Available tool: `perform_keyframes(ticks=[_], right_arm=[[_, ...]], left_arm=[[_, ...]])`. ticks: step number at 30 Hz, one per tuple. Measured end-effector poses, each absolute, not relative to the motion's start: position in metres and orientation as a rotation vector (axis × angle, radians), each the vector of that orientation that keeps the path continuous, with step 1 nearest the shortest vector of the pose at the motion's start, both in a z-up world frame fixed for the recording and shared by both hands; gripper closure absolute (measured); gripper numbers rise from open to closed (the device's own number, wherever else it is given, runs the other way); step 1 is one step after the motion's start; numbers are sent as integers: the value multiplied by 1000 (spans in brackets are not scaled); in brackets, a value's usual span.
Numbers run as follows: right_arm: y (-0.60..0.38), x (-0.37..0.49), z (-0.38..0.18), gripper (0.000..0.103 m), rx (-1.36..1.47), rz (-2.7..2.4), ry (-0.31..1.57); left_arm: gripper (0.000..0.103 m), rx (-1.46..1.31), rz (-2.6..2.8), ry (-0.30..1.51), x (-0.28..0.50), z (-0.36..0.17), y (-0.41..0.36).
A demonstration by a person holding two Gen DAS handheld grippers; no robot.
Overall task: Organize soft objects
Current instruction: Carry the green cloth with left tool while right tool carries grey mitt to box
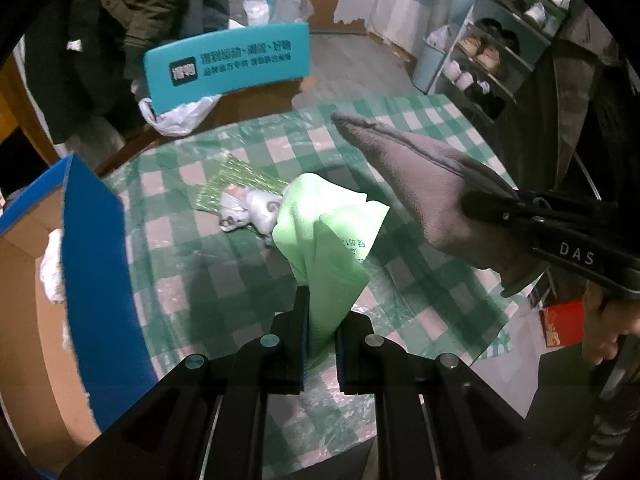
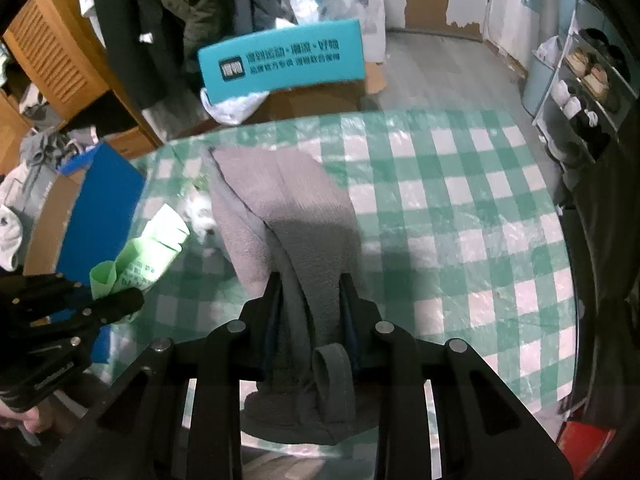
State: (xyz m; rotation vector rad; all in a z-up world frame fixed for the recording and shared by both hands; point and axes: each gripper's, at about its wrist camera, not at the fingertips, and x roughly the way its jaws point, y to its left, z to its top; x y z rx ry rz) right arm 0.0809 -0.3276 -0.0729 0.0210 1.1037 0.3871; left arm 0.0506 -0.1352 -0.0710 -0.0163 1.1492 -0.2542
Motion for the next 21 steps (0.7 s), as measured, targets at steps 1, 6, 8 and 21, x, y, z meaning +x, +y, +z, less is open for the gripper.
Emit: perform_keyframes(ticks=[1, 6, 8, 21], right_arm=[[-326, 80, -70, 78, 13, 390, 1095], [-316, 78, -63, 81, 15, 400, 1076], [-314, 76, -60, 81, 15, 410, 1070], [-284, 66, -30, 81, 15, 484, 1014]], left_arm=[[92, -14, -251, 1145, 50, -69, -133], [92, -37, -231, 1133, 46, -62, -120], [92, -48, -224, 1125, 45, -57, -113], [92, -100, -198, 1090, 34, -35, -80]])
